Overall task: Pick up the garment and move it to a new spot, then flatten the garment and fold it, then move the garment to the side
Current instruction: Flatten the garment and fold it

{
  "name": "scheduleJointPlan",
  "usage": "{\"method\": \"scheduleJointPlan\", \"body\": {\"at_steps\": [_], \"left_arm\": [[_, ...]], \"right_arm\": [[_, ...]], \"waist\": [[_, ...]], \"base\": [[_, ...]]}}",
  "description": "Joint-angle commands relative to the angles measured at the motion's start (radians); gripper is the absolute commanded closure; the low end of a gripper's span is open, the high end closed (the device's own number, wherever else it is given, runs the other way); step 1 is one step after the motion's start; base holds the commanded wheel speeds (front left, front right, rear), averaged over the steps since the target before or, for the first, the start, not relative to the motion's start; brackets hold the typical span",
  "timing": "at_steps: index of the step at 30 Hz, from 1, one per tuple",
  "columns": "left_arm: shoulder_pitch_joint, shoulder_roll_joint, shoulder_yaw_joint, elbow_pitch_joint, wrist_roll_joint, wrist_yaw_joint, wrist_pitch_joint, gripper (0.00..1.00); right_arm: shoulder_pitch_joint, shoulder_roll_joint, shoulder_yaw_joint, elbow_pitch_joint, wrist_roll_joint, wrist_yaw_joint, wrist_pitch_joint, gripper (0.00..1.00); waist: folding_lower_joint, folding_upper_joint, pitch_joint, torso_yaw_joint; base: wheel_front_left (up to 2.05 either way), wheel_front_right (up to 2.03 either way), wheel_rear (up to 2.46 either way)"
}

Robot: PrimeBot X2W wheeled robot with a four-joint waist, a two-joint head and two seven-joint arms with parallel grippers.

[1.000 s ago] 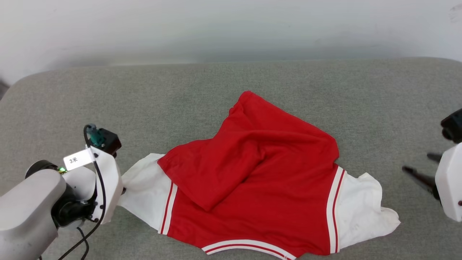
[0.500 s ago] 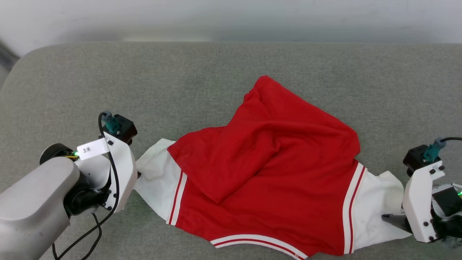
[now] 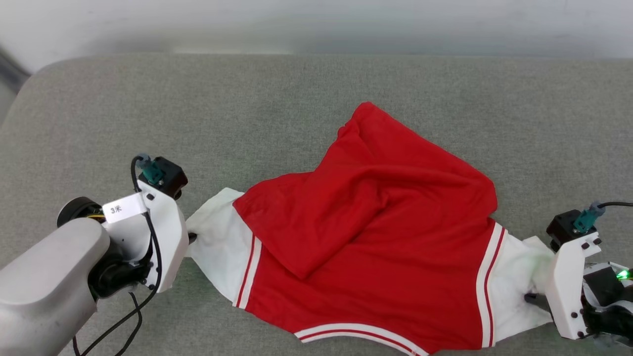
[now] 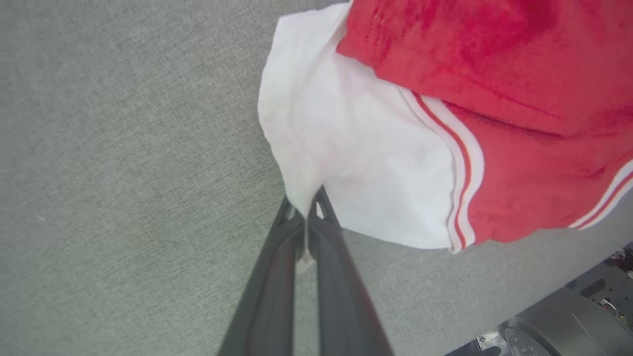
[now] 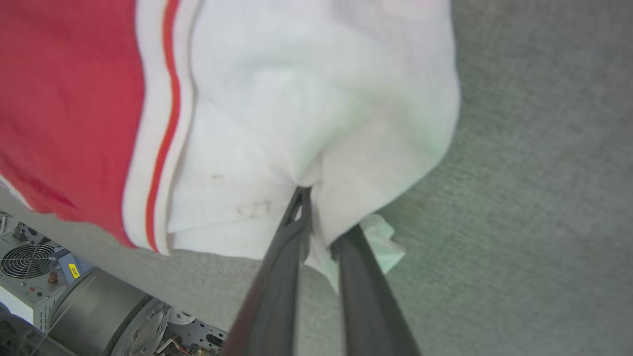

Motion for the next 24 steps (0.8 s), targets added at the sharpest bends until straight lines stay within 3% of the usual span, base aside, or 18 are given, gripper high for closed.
{"method": "scheduleJointPlan", "body": {"at_steps": [1,9,13,18,24], "left_arm": [[0.028,0.009,0.001,-0.015,0.006,-0.003,-0.039,1.0],[0.081,0.059,0.031,-0.123,0.0,0.014,-0.128,1.0],[0.093,0.113,0.081,-0.248,-0.03,0.054,-0.167,1.0],[0.055,0.162,0.138,-0.36,-0.044,0.092,-0.178,1.0],[-0.017,0.165,0.185,-0.412,-0.033,0.099,-0.186,1.0]], "right_arm": [[-0.007,0.017,0.025,-0.006,0.026,0.003,-0.068,1.0],[0.02,-0.07,-0.026,-0.107,0.068,0.002,-0.217,1.0],[0.046,-0.118,-0.094,-0.2,0.078,0.002,-0.264,1.0],[0.034,-0.125,-0.195,-0.294,0.071,0.002,-0.277,1.0],[-0.032,-0.111,-0.286,-0.345,0.043,0.001,-0.268,1.0]], "waist": [[0.0001,0.0,-0.037,-0.01],[0.0001,0.0,-0.124,-0.018],[0.0001,0.0,-0.165,-0.024],[0.0001,0.0,-0.185,-0.028],[0.0001,0.0,-0.177,-0.027]], "base": [[0.0,0.0,0.0],[0.0,0.0,0.0],[0.0,0.0,0.0],[0.0,0.0,0.0],[0.0,0.0,0.0]]}}
